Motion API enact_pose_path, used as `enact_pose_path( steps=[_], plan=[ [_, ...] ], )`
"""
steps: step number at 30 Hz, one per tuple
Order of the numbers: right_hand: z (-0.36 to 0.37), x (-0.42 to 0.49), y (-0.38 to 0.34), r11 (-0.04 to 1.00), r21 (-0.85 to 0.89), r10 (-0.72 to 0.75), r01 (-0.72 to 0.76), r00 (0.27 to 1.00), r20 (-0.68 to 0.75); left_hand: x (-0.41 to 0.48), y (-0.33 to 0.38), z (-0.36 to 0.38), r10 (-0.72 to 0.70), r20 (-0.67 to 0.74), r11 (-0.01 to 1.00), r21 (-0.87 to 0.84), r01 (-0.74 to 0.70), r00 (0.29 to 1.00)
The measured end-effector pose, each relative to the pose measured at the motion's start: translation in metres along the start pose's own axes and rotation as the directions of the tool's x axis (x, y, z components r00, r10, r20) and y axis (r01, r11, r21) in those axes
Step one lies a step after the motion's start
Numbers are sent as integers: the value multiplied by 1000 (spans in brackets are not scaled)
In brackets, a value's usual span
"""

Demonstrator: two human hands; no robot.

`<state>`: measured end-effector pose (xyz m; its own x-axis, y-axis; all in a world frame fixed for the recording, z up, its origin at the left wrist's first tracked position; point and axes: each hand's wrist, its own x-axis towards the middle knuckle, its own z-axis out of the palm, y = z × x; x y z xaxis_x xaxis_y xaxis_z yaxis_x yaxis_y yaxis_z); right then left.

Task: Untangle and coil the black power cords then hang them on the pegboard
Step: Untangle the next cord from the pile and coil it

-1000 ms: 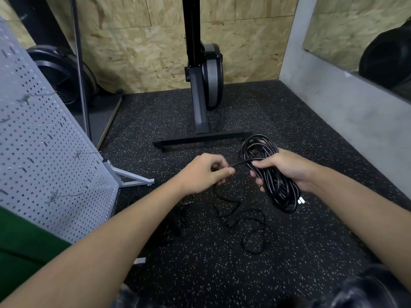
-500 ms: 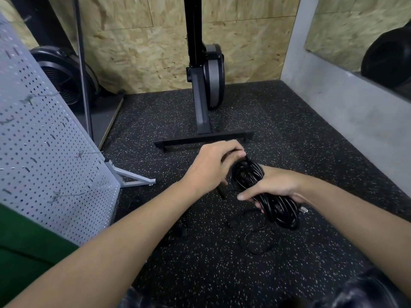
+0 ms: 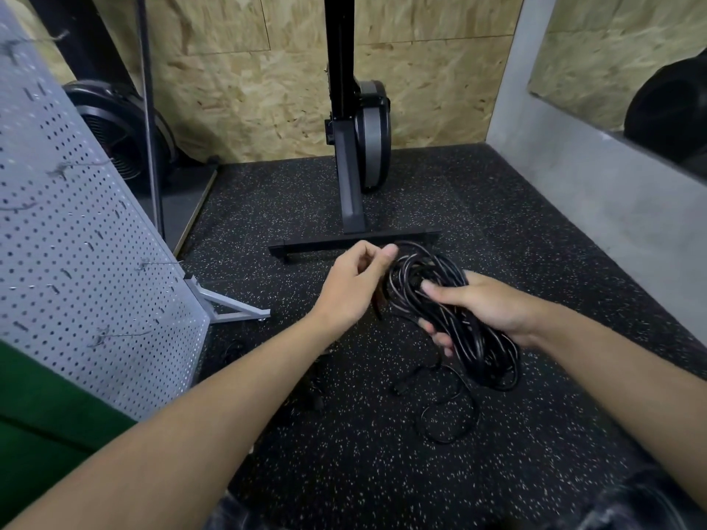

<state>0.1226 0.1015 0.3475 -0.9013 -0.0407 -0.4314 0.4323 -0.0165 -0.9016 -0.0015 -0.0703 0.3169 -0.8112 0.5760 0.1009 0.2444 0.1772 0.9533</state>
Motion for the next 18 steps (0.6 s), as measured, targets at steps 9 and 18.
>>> enact_pose_path(
  steps=[9,18],
  plan=[
    [-5,8,6,988,47,-121,146,932,-341,-8,2,14,-96,-97,991,-103,86,991],
    [-1,13,11,946,-279,-232,165,947,-225,-8,28,18,-239,40,929,-282,240,970]
  ],
)
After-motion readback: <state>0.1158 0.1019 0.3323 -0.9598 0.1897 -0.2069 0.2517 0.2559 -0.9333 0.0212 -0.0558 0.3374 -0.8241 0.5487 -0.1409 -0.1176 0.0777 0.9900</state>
